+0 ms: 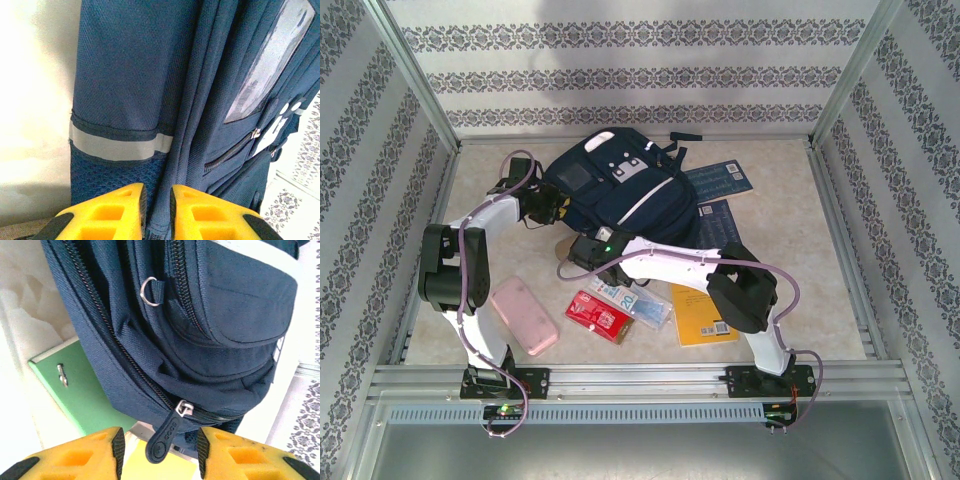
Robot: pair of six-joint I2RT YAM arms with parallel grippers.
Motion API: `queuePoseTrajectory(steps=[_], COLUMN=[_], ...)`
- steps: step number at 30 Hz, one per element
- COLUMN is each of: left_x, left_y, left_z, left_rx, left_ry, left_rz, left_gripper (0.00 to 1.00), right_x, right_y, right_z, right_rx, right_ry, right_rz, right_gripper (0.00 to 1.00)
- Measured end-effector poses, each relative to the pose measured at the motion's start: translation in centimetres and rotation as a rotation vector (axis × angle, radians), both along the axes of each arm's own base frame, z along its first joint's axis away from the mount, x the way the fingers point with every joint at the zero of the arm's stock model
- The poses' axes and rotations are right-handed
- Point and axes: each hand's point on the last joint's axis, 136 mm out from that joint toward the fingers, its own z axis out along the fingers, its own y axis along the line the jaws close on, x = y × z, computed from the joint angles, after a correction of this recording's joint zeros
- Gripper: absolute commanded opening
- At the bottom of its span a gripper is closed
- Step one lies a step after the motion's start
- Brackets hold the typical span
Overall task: Pack the student bag
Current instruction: Unzip the student bag at the top-center of the table.
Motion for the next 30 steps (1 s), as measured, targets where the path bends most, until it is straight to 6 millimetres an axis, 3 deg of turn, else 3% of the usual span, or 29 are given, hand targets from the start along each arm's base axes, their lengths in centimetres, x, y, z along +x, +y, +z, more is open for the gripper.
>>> queuePoseTrajectory(steps=[8, 18, 21, 30], left_x=[0.0, -0.1, -0.1, -0.1], left_y=[0.0, 0.3, 0.4, 0.3], left_z=[-0.1, -0.2, -0.2, -0.3], left_rx=[-0.003, -0.004, -0.004, -0.006], left_ry=[0.001, 0.006, 0.006, 0.009], left_rz=[0.004, 0.012, 0.014, 0.016], left_gripper=[0.22, 0.22, 0.22, 0.22], right_x=[0.2, -0.1, -0.2, 0.2], right_y=[-0.2, -0.8, -1.0, -1.2], right_z=[0.1, -1.3, -1.7, -2.1], right_rx=[-0.029, -0.065, -0.075, -0.08], right_ry=[-0.012, 0.01, 0.016, 0.005], right_rz=[0.011, 0.011, 0.011, 0.017], right_gripper=[0.39, 0.39, 0.33, 0.04])
